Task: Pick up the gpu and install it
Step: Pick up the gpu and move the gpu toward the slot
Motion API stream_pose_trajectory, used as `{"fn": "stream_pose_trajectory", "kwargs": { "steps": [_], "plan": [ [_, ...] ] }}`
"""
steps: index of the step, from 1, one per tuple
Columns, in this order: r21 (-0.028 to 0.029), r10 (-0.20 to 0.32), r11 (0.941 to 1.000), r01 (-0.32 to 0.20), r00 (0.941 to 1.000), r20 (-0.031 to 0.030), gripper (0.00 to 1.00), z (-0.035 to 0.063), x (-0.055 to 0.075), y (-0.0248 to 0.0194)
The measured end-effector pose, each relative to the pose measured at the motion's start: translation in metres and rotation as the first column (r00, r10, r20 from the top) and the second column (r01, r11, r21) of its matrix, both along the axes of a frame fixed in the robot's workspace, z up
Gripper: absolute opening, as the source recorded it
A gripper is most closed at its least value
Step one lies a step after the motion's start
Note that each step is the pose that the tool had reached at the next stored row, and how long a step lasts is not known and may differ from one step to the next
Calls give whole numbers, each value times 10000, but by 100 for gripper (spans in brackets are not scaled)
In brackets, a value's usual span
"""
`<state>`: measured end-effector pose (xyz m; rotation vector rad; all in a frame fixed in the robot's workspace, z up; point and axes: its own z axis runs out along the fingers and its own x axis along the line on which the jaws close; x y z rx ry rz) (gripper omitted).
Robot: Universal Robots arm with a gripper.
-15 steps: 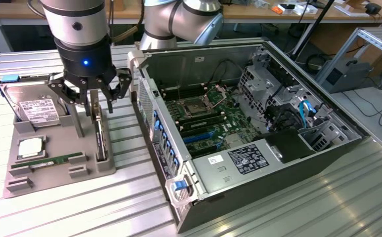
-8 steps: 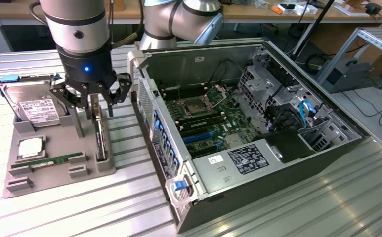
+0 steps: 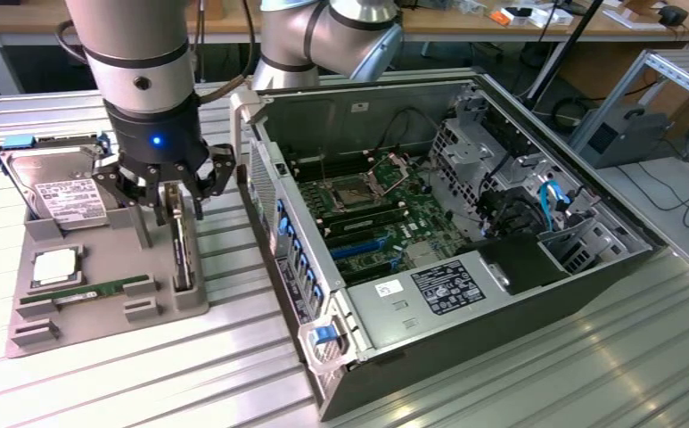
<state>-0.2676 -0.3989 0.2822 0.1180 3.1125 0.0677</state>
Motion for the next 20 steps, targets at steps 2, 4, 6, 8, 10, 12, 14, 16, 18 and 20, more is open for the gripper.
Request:
{"fn": "stream_pose_trajectory", "kwargs": {
  "steps": [2, 4, 6, 8, 10, 12, 14, 16, 18, 20],
  "plan": [
    [-1, 0, 10000, 0, 10000, 0, 48, -26, -1, 0],
    [0, 0, 10000, 0, 10000, 0, 48, -63, -2, 0],
    [0, 0, 10000, 0, 10000, 0, 48, -83, -2, 0],
    [-1, -1, 10000, 1, 10000, 0, 48, -115, -7, 0],
    [-1, 0, 10000, 0, 10000, 1, 48, -144, -21, 3],
    [-1, 0, 10000, 0, 10000, -1, 48, -185, -28, 21],
    [-1, 0, 10000, 0, 10000, 0, 48, -225, -28, 59],
    [0, 1, 10000, -1, 10000, 1, 48, -250, -28, 81],
    [0, 1, 10000, -1, 10000, 0, 48, -269, -27, 87],
    [0, 1, 10000, -1, 10000, 0, 48, -294, -28, 91]
  ]
}}
